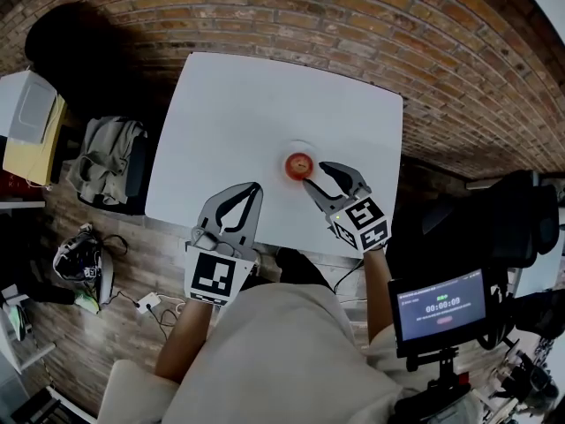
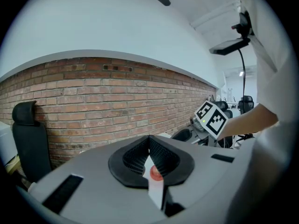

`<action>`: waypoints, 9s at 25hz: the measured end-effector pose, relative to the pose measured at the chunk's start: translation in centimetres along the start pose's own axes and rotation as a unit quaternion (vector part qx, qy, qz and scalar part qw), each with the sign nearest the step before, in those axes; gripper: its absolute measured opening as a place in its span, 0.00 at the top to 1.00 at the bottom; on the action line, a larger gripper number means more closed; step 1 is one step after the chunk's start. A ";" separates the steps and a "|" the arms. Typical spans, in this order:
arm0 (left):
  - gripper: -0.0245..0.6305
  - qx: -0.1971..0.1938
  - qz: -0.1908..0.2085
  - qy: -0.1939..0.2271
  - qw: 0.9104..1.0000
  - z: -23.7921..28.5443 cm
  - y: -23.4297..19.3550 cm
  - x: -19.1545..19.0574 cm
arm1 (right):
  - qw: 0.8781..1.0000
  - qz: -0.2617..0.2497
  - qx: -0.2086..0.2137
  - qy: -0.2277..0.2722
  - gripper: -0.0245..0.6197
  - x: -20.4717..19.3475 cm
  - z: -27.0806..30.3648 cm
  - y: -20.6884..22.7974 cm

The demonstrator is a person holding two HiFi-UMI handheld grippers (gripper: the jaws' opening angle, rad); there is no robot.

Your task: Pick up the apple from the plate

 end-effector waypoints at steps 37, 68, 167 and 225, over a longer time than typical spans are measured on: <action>0.96 0.030 -0.020 -0.026 0.999 -0.8 -1.1 -1.7 | 0.984 -0.110 0.069 -0.120 0.53 -5.1 6.5 0.7; 0.96 0.024 -0.044 -0.041 0.998 0.8 -0.2 -3.3 | 0.967 -0.137 0.113 -0.182 0.40 -9.1 10.8 1.4; 0.96 0.014 -0.033 -0.043 0.998 0.2 0.4 -3.8 | 0.963 -0.139 0.087 -0.212 0.40 -11.7 10.9 2.2; 0.96 -0.005 -0.020 -0.025 0.999 -1.5 0.8 -3.1 | 0.982 -0.071 0.022 -0.173 0.39 -9.3 8.7 1.4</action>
Point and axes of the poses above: the fingertips, and each gripper's own axes: z forward along the fingers, y to its right, x out of its top, the point moved 2 cm from there along -z, backward along the fingers, and after that the axes turned 5 degrees about -x, right-handed, at the moved point
